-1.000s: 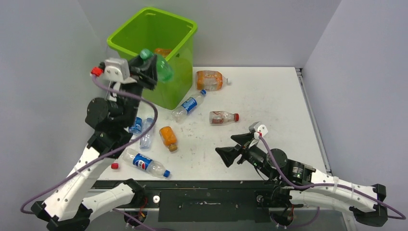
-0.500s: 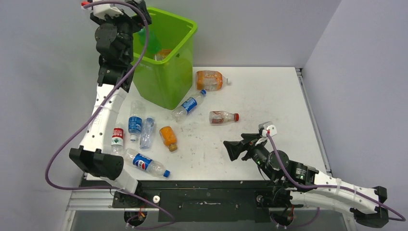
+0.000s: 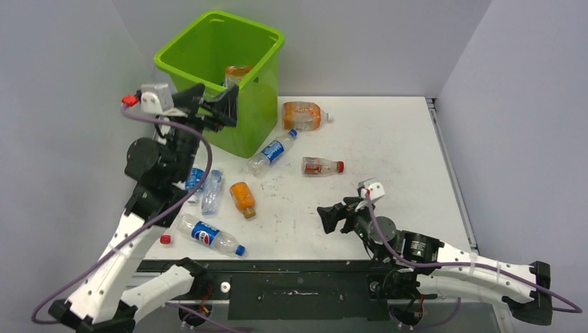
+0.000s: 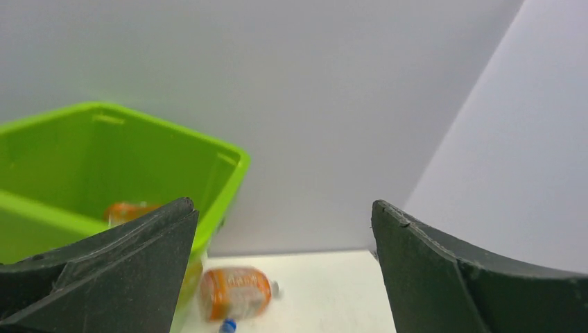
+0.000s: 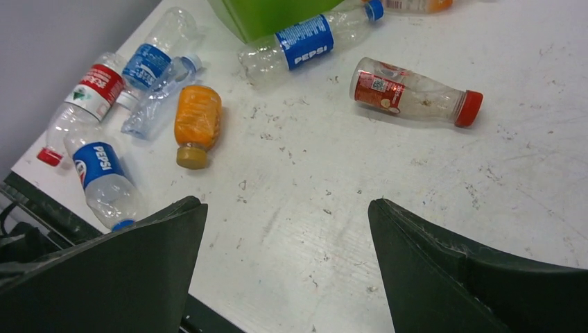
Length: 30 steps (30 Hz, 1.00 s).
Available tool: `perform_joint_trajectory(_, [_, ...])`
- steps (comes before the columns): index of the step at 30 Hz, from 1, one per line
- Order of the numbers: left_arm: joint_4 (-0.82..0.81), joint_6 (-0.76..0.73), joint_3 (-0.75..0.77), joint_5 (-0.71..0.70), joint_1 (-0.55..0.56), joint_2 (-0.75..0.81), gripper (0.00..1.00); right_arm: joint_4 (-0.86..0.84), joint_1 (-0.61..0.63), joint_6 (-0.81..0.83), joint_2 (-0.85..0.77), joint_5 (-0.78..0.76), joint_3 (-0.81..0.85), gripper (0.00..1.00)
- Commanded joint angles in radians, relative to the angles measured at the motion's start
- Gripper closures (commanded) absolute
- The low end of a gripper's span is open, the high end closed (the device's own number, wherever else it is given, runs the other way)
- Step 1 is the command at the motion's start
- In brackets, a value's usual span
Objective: Put the plastic bottles in the bin
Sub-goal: Place the plastic bottle in the trash bin, then pick up the plastic bottle at the center of the board.
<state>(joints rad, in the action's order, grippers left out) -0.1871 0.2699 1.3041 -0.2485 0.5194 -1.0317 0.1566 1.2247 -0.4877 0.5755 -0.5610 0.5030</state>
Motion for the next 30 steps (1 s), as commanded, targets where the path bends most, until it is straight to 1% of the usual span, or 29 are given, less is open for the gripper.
perform_joint_trajectory(1, [0.228,0.086,-0.214,0.041,0.02,0.146,0.04,-0.064,-0.006,-0.008,0.134,0.043,0.043,0.1])
perform_joint_trajectory(3, [0.39,0.117,-0.274,0.033,0.021,0.189,0.04,-0.078,-0.02,-0.011,0.215,0.042,0.069,0.1])
perform_joint_trajectory(5, [0.505,0.081,-0.331,0.041,0.021,0.231,0.04,-0.085,-0.071,-0.03,0.308,0.067,0.104,0.1])
perform_joint_trajectory(6, [0.55,0.068,-0.361,0.032,0.021,0.262,0.04,-0.098,-0.12,-0.043,0.363,0.126,0.115,0.1])
perform_joint_trajectory(7, [0.579,0.062,-0.394,0.013,0.02,0.298,0.04,-0.122,-0.195,-0.066,0.403,0.204,0.122,0.1])
perform_joint_trajectory(9, [0.584,0.055,-0.468,-0.007,0.018,0.387,0.04,-0.213,-0.27,-0.092,0.471,0.357,0.113,0.1])
perform_joint_trajectory(10, [0.57,0.055,-0.511,-0.004,0.018,0.435,0.04,-0.269,-0.286,-0.095,0.507,0.389,0.107,0.1])
perform_joint_trajectory(11, [0.547,0.053,-0.555,0.001,0.018,0.487,0.04,-0.331,-0.29,-0.095,0.546,0.439,0.11,0.1])
perform_joint_trajectory(14, [0.478,0.079,-0.702,0.0,0.017,0.632,0.04,-0.411,-0.275,-0.087,0.711,0.545,0.172,0.1])
perform_joint_trajectory(16, [0.437,0.099,-0.758,-0.007,0.014,0.715,0.04,-0.426,-0.245,-0.079,0.816,0.545,0.237,0.1])
perform_joint_trajectory(19, [0.441,0.115,-0.767,-0.05,0.013,0.777,0.04,-0.45,-0.213,-0.066,0.95,0.531,0.333,0.1])
perform_joint_trajectory(21, [0.467,0.119,-0.761,-0.104,0.013,0.794,0.04,-0.459,-0.209,-0.062,1.023,0.524,0.392,0.1])
perform_joint_trajectory(25, [0.496,0.127,-0.752,-0.179,0.013,0.829,0.04,-0.422,-0.216,-0.03,1.156,0.539,0.548,0.1])
perform_joint_trajectory(27, [0.483,0.131,-0.763,-0.186,0.012,0.85,0.03,-0.334,-0.224,-0.011,1.244,0.585,0.682,0.1])
perform_joint_trajectory(30, [0.482,0.144,-0.768,-0.186,0.013,0.848,0.02,-0.147,-0.226,0.028,1.37,0.614,0.879,0.1])
